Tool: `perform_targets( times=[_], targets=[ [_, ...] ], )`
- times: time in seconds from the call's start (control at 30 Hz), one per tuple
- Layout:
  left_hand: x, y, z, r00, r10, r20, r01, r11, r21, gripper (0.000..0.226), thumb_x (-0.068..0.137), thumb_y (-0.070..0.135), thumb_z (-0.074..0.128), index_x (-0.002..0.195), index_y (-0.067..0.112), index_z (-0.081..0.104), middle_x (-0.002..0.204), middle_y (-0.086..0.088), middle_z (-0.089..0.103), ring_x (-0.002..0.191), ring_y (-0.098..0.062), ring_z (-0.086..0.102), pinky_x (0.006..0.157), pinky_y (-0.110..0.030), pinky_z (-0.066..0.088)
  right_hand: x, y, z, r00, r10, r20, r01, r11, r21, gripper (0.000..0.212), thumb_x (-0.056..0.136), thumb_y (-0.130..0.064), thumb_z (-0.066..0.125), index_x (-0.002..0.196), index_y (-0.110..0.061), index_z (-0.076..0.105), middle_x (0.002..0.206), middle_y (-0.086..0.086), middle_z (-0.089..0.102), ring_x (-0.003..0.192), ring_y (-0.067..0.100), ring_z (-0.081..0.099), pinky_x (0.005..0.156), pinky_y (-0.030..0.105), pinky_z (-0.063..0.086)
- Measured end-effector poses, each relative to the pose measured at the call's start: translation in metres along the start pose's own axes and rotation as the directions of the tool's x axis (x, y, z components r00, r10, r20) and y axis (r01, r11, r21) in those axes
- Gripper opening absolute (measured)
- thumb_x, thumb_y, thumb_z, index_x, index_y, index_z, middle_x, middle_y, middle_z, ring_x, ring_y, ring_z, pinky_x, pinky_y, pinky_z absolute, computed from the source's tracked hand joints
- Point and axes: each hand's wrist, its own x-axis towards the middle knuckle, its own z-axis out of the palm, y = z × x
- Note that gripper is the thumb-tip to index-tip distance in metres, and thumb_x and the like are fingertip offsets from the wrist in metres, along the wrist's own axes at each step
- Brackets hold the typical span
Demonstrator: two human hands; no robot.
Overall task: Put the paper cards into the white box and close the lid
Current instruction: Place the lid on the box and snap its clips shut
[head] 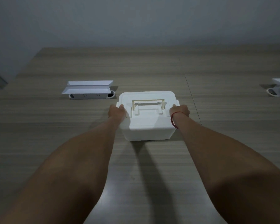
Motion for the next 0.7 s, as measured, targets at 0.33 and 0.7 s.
perform_targets(
  times=[0.33, 0.7],
  targets=[
    [0.003, -0.011, 0.003, 0.988, -0.152, 0.017, 0.153, 0.983, -0.097, 0.088, 0.083, 0.061, 0.055, 0.145, 0.003, 0.033, 0.143, -0.019, 0.046, 0.127, -0.037, 0.051, 0.104, -0.046, 0.045, -0.001, 0.01, -0.005, 0.994, 0.079, 0.077, -0.09, 0.984, 0.152, 0.059, 0.091, -0.042, 0.055, 0.135, -0.003, 0.049, 0.135, 0.014, 0.057, 0.123, 0.032, 0.056, 0.101, 0.035, 0.044],
    [0.0, -0.02, 0.005, 0.985, 0.079, -0.156, -0.099, 0.988, -0.12, 0.058, 0.086, 0.047, 0.058, 0.126, 0.004, 0.058, 0.125, -0.014, 0.062, 0.116, -0.033, 0.059, 0.097, -0.04, 0.049, 0.035, 0.019, -0.004, 0.954, 0.177, 0.243, -0.255, 0.903, 0.346, 0.11, 0.032, -0.045, 0.088, 0.131, -0.012, 0.052, 0.123, 0.005, 0.065, 0.106, 0.028, 0.066, 0.099, 0.044, 0.049]
  ],
)
